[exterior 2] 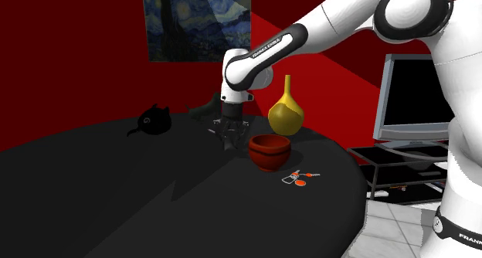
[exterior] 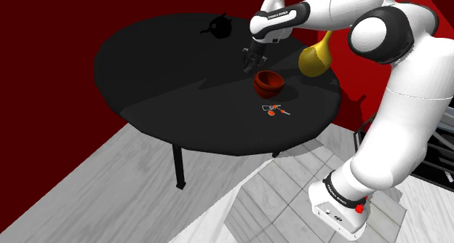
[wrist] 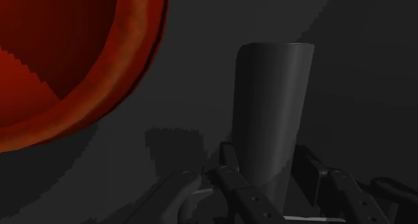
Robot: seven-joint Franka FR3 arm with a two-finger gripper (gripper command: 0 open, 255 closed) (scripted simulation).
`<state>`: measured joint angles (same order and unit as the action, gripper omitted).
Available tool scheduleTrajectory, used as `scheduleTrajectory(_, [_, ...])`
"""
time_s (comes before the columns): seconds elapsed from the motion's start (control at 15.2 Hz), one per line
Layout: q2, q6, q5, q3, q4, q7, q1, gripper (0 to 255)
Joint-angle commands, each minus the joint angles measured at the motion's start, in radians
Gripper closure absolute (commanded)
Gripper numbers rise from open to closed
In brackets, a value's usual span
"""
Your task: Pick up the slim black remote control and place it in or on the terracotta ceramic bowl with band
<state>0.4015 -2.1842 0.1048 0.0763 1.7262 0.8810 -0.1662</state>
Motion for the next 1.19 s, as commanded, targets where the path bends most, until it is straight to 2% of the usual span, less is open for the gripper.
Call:
scheduleTrajectory(0.0, [-0.011,0.021,-0.002,0.001,-0.010,0.002,0.000,255])
scheduleTrajectory(1.12, [-0.077,0.223,-0.016,0.006,-0.147,0.019,0.001,255])
